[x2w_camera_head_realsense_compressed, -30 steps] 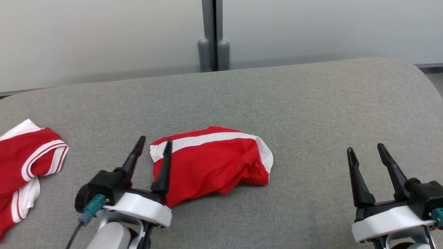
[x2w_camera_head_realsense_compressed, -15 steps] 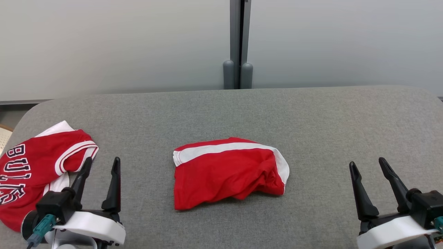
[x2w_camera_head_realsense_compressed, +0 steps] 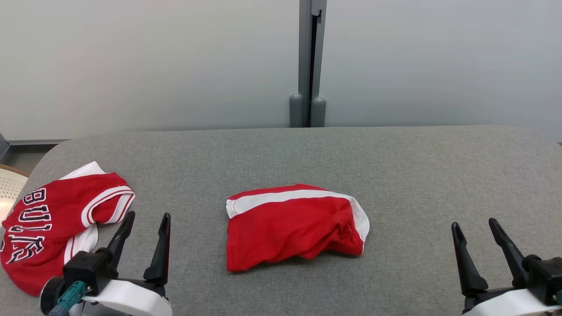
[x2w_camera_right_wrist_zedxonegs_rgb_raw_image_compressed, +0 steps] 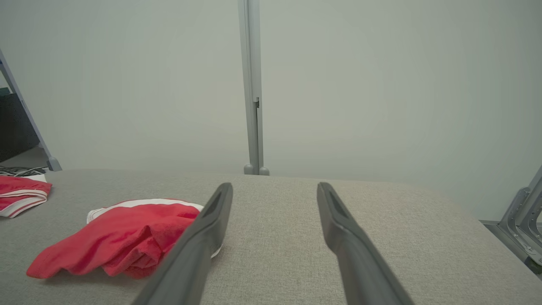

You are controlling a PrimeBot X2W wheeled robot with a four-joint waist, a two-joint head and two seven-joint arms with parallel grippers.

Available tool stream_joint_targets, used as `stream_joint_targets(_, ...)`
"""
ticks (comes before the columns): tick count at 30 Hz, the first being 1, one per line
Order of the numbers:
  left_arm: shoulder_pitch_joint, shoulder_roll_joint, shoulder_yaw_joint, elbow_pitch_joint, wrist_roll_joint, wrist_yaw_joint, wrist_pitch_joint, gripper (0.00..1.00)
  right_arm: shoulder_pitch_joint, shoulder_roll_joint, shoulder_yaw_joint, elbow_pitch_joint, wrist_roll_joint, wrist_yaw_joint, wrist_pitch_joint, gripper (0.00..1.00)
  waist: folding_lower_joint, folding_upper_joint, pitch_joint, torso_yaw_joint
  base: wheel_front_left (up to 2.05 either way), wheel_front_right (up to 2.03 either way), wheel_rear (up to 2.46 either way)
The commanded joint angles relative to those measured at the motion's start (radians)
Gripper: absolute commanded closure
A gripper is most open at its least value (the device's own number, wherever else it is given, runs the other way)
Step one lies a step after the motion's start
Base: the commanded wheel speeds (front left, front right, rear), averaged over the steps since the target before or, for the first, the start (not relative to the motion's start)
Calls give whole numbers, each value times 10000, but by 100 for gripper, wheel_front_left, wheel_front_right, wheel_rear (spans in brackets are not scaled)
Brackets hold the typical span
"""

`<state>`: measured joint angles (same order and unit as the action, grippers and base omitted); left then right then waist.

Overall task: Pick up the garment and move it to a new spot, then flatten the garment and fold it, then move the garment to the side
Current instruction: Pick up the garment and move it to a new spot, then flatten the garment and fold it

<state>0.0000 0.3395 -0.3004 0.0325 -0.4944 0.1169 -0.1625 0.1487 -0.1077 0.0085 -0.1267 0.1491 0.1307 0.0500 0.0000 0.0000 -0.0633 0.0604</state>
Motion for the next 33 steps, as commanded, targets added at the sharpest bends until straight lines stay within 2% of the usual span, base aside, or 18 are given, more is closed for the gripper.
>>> stream_joint_targets(1,100,95,-21,-72,48,65,48,0,144,12,-18,-40,18,0,-18,0,0,0,-37,4,0,0,0)
stream_joint_targets(22,-266,137,-132,-35,-46,28,54,0,-78,51,-35,209,-38,0,35,0,0,0,292,90,0,0,0)
stream_joint_targets(27,-660,53,-261,50,-58,-112,49,0,-331,18,299,887,133,0,125,0,0,0,657,391,0,0,0)
stream_joint_targets(33,-1324,-149,-406,162,5,-304,-155,0,-1164,114,1112,2512,443,0,34,0,0,0,1357,804,0,0,0)
